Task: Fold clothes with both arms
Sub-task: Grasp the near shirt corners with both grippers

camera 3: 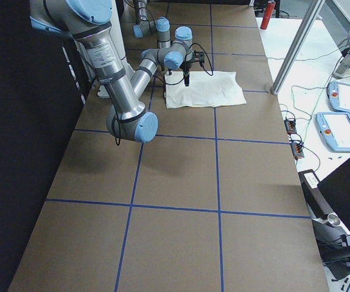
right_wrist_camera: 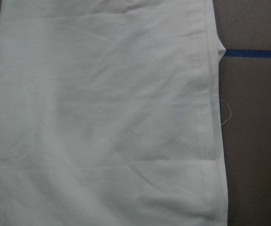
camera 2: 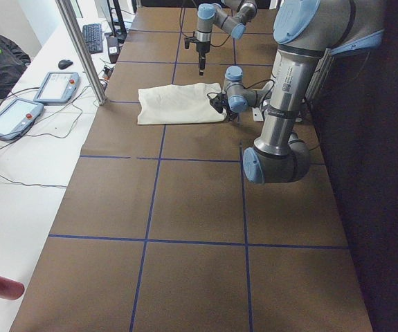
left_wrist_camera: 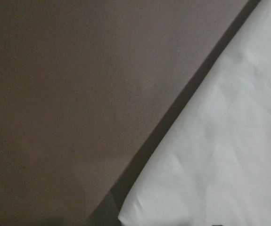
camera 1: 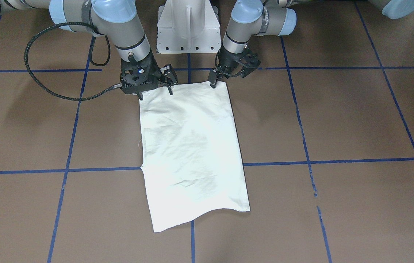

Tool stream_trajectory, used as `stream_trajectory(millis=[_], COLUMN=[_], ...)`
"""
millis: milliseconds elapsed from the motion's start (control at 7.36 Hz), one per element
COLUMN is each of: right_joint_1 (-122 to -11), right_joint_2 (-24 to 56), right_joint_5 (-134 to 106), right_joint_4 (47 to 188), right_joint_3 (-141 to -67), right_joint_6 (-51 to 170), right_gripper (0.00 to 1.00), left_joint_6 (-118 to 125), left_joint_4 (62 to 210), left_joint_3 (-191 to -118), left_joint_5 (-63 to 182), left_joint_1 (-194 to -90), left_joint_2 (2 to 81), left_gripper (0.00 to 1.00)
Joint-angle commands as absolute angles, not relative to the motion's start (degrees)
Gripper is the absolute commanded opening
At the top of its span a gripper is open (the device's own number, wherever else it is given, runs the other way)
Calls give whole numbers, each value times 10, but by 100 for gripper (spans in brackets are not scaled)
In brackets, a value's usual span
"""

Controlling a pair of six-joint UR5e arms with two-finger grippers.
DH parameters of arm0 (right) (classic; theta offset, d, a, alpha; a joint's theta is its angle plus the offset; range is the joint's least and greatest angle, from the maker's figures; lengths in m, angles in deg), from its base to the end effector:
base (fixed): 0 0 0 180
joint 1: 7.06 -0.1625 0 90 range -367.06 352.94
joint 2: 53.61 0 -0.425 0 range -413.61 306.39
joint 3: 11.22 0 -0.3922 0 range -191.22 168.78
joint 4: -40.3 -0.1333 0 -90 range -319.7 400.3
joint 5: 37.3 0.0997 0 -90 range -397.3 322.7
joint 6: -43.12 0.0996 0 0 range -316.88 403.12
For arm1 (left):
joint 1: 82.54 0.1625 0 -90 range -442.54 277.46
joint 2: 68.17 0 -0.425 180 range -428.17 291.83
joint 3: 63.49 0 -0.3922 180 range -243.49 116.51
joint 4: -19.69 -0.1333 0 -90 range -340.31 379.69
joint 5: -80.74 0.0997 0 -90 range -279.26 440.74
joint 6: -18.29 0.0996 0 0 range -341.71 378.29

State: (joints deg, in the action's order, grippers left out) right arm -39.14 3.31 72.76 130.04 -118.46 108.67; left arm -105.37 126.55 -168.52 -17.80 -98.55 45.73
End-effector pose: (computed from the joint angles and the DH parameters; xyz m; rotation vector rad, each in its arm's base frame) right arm -0.4710 -0.4122 0.1992 0.1255 -0.9232 -0.0311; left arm 0.5583 -0.2835 0.2775 -0.2915 0.9621 -0.7224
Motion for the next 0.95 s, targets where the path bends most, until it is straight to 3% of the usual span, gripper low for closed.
stream_trajectory(millis=[0,544,679,815], right_joint_1=[-391,-391,-391,-391], right_joint_2=[34,35,35,35], right_joint_5=[727,726,726,726], right_joint_4=[1300,1300,1300,1300], right_joint_3=[-1184,-1183,-1183,-1183], right_joint_6=[1087,1086,1086,1086], right_gripper=[100,100,100,100], left_joint_6=[-1057,-1057,-1057,-1057], left_joint_4=[1245,1243,1243,1243], left_joint_3=[-1687,-1685,-1685,-1686], left_joint_5=[-164,-162,-163,-163], left_joint_1=[-984,-990,-988,-987], left_joint_2=[459,458,458,458], left_gripper=[75,64,55,37])
